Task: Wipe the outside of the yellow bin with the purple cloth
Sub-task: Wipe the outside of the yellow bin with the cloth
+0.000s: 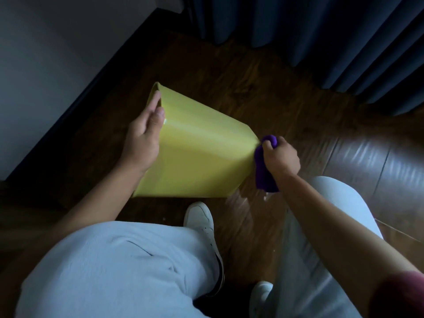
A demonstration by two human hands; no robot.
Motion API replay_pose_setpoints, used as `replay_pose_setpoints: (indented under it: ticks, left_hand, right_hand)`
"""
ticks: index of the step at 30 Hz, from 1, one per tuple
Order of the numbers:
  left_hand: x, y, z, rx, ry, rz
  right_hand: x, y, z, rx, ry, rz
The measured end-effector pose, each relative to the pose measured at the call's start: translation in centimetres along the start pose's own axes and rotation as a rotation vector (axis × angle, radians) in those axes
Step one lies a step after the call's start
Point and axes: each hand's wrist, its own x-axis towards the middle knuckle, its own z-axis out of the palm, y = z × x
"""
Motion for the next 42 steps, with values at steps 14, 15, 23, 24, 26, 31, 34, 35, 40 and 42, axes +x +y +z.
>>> replay_pose_setpoints:
  ticks: [14,15,23,24,26,31,34,35,40,42]
  left_hand:
    - [-3.4,-3.4,-2.4,0.438,0.099,0.312]
    - [-3.4,-3.3,-2.4,0.45,0.095,0.318]
    - [-2.5,-3.1,-2.4,0.448,0.096,0.285]
    - [-2.3,-3.1,-2.4,0.443,0.095,0.28]
    - [-1.5,-3.0,-2.4,0.43,0.1,0.255]
    - [0.2,-2.7,-2.2,0.425,0.093,0.245]
    - [0.6,-2.9,-2.0,0.407,0.1,0.203]
    - [0.8,-3.0,-2.0,0.4,0.113,0.179]
    - [1.2,-3.1,-2.3,0.365,0.16,0.054]
    - [1.1,-3.1,-2.1,0.341,0.167,0.043]
  right_hand:
    - [0.4,-1.3,-0.1,0.279,-0.313,-0.113]
    - [-0.2,-1.1,0.2,0.239,-0.27,-0.141]
    - [-6.4,0.4,0.3,-0.014,-0.11,-0.158]
    - [-7.2,0.4,0.2,-0.038,-0.097,-0.172]
    - [-8.0,0.5,-0.2,-0.085,-0.086,-0.193]
    - [-7.6,0.7,-2.6,-0.111,-0.125,-0.221]
    - [-7.0,0.7,-3.2,-0.038,-0.031,-0.228]
    - [-6.8,0.6,-3.0,-0.002,0.028,-0.238]
    - [-6.6,-0.7,0.7,0.04,0.042,-0.3]
    - [-6.9,-0.7,2.3,0.009,0.068,-0.286]
